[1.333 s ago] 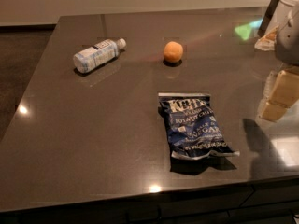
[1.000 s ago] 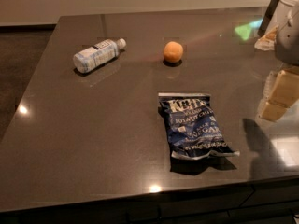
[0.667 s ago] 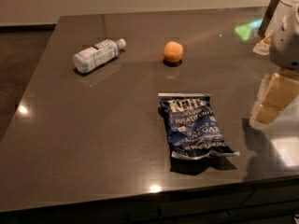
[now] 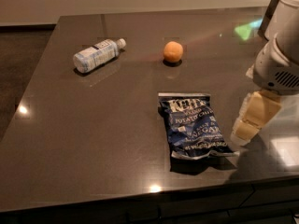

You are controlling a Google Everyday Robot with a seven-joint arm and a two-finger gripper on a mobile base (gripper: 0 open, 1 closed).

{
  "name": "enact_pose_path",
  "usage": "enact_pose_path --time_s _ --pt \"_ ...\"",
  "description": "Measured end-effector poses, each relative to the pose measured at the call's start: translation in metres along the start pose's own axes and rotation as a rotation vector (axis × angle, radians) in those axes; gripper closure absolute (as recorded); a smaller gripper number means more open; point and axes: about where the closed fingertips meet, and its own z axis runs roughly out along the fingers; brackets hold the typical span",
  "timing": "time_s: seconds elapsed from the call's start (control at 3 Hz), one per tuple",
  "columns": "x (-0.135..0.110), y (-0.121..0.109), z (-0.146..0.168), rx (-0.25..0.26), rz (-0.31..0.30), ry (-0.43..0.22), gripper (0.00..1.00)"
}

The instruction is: Move blue chip bag near blue plastic bottle

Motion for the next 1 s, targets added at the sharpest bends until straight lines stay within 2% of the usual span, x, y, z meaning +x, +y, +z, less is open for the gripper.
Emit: enact_pose_path --time_s 0.67,1.0 --pt "-0.002 0.029 0.050 -0.065 0.032 -0.044 0.00" --pt "-0.004 0.037 0.068 -0.072 0.046 -0.061 0.00"
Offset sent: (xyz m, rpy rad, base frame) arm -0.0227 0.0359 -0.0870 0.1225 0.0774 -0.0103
